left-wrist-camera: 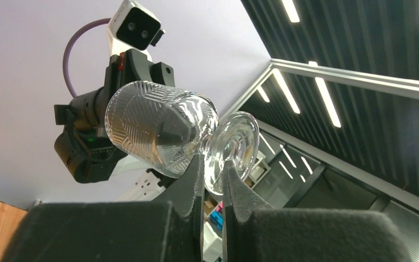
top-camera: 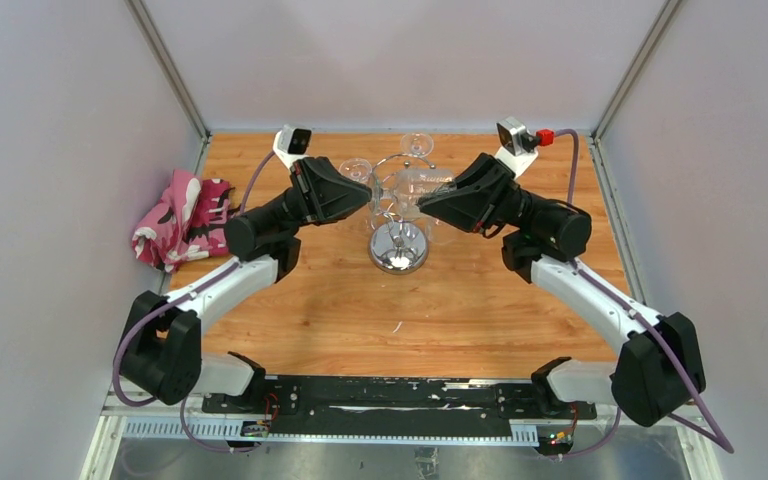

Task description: Take the wine glass off the wine glass rack

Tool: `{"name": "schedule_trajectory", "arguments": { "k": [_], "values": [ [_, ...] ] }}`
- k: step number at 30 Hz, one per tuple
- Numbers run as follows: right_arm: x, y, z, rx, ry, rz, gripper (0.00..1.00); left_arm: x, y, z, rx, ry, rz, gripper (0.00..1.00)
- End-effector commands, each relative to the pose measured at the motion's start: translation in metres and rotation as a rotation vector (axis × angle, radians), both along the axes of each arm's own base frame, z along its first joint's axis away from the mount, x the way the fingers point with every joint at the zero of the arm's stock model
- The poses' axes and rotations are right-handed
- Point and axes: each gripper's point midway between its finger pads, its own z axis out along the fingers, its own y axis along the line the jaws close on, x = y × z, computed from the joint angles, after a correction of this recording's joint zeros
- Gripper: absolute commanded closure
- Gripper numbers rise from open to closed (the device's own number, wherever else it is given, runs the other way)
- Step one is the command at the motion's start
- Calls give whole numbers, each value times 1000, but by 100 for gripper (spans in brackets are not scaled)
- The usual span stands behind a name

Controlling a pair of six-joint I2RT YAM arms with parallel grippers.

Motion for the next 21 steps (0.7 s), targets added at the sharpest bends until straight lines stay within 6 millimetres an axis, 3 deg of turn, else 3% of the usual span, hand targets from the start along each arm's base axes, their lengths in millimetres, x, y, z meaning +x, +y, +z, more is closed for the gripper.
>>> {"name": "schedule_trajectory", "arguments": {
  "k": [1,6,12,16,19,21],
  "values": [
    [-25,0,18,59,-94,58,100,17,-13,-31,58,-80,65,100],
    [-22,2,17,53,-67,66,100,10,-12,-20,55,-122,45,100],
    [-40,-10,21,60,-110,35,100,19,-13,-14,60,-161,59,66],
    [-55,-19,27,35,-150,-18,100,46,-15,-19,75,-136,79,57],
    [-55,-21,24,-23,-151,-90,100,67,-16,-19,77,-120,90,58],
    [-50,-22,21,-72,-154,-168,100,76,-17,-15,75,-125,89,71]
  ]
}}
